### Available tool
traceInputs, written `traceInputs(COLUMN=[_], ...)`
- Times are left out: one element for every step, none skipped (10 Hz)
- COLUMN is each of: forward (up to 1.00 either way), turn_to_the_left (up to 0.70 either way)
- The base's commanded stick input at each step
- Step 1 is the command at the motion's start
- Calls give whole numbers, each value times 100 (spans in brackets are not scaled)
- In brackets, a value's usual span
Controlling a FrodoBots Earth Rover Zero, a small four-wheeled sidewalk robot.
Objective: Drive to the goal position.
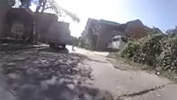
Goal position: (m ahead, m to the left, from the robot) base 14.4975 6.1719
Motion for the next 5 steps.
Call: traceInputs(forward=[70,70,70,70,70], turn_to_the_left=[0,0,0,0,0])
